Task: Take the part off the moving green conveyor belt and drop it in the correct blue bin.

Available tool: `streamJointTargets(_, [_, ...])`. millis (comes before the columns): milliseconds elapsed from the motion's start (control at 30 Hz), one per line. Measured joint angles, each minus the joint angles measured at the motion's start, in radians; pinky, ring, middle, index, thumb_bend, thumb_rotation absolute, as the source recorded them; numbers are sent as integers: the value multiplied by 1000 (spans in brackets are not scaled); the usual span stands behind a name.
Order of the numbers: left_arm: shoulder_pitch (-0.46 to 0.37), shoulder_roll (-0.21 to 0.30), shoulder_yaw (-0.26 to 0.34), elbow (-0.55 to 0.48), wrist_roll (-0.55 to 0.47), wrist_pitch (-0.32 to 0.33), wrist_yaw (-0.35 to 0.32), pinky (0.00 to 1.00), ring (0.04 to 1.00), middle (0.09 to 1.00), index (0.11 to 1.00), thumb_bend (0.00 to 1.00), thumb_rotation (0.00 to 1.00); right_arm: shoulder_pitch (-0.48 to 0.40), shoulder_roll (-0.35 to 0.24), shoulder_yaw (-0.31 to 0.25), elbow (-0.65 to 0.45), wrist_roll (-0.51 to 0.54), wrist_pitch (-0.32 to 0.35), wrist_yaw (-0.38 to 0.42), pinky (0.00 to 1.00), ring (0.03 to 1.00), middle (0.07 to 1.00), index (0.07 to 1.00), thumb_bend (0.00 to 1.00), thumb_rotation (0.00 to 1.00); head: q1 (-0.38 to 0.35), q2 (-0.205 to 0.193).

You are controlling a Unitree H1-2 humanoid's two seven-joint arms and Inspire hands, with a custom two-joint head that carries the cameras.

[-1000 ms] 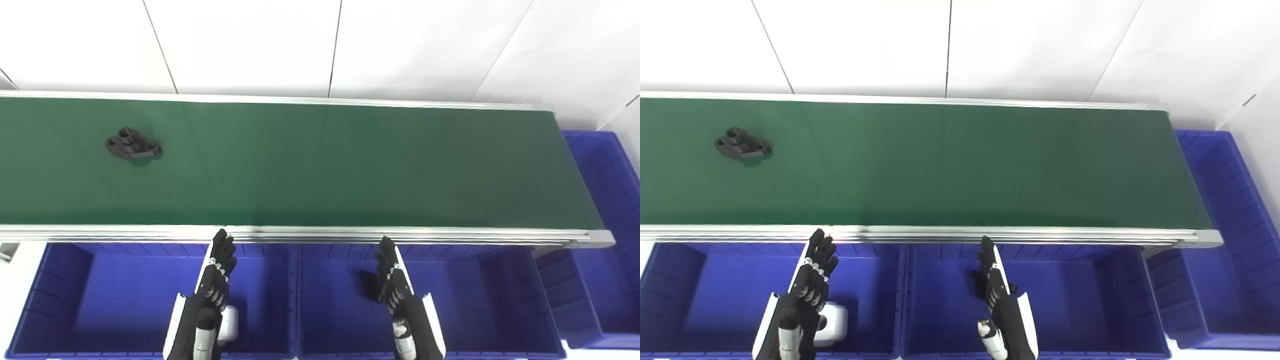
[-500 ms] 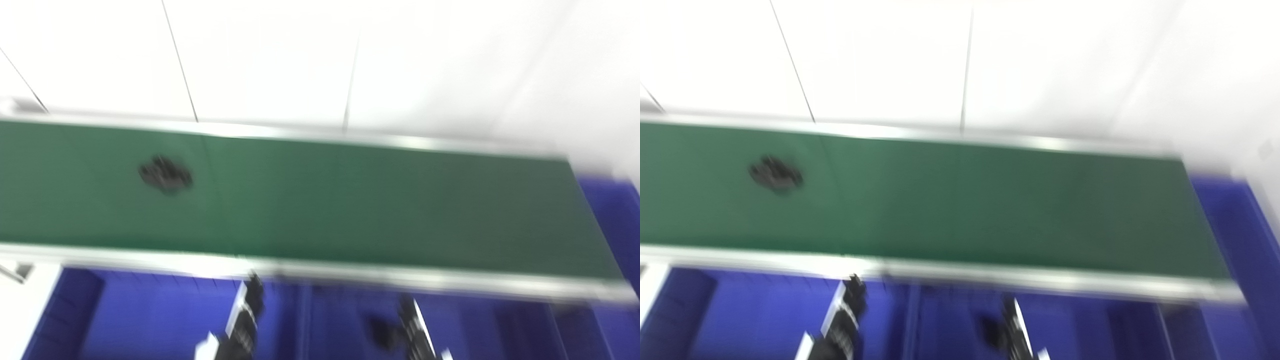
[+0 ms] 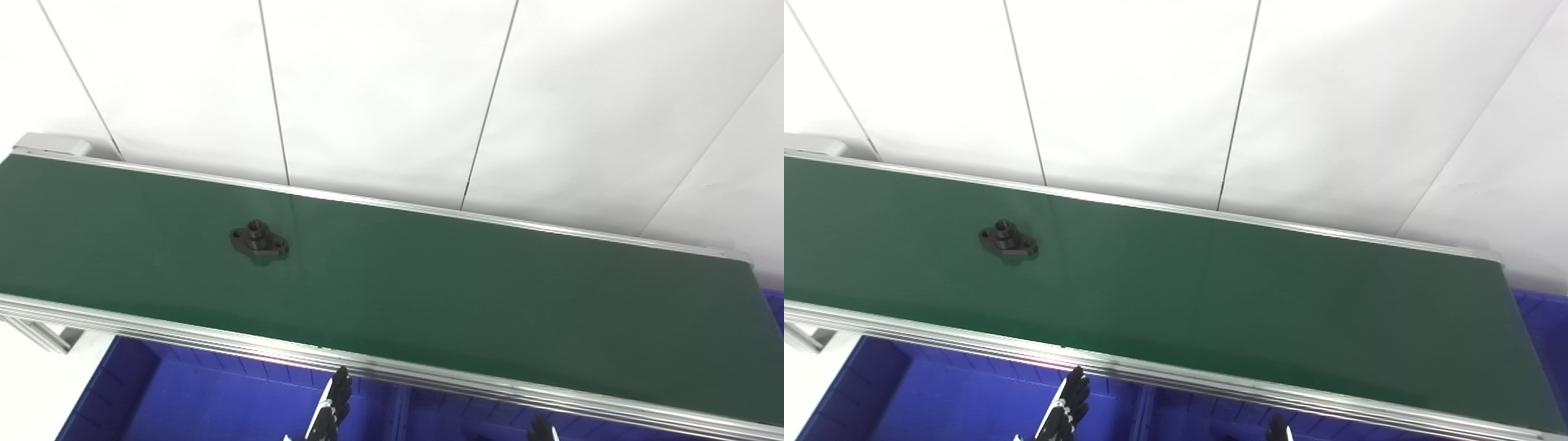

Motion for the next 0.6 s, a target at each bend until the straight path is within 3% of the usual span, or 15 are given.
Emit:
streamJointTargets(67, [-1, 0, -1, 0, 9, 0, 9, 995, 1000, 1000, 1000, 816, 996, 0, -2, -4, 0, 2, 0, 6, 1000, 1000, 1000, 1000, 986, 1000, 35, 11])
streamJointTargets(200, [-2, 1, -4, 0, 31, 0, 21, 964, 1000, 1000, 1000, 809, 1000, 0, -8, -13, -1, 27, 0, 23, 1000, 1000, 1000, 1000, 955, 877, 52, 26])
streamJointTargets(367, [-3, 2, -7, 0, 42, 0, 27, 956, 1000, 1000, 1000, 852, 1000, 2, -12, -26, -11, 31, 0, 32, 1000, 1000, 1000, 1000, 941, 811, 43, 49])
streamJointTargets(600, [-4, 3, -10, -3, 54, 0, 28, 956, 1000, 1000, 1000, 828, 996, 2, -12, -33, -30, 29, 0, 43, 1000, 1000, 1000, 1000, 926, 697, 18, 64])
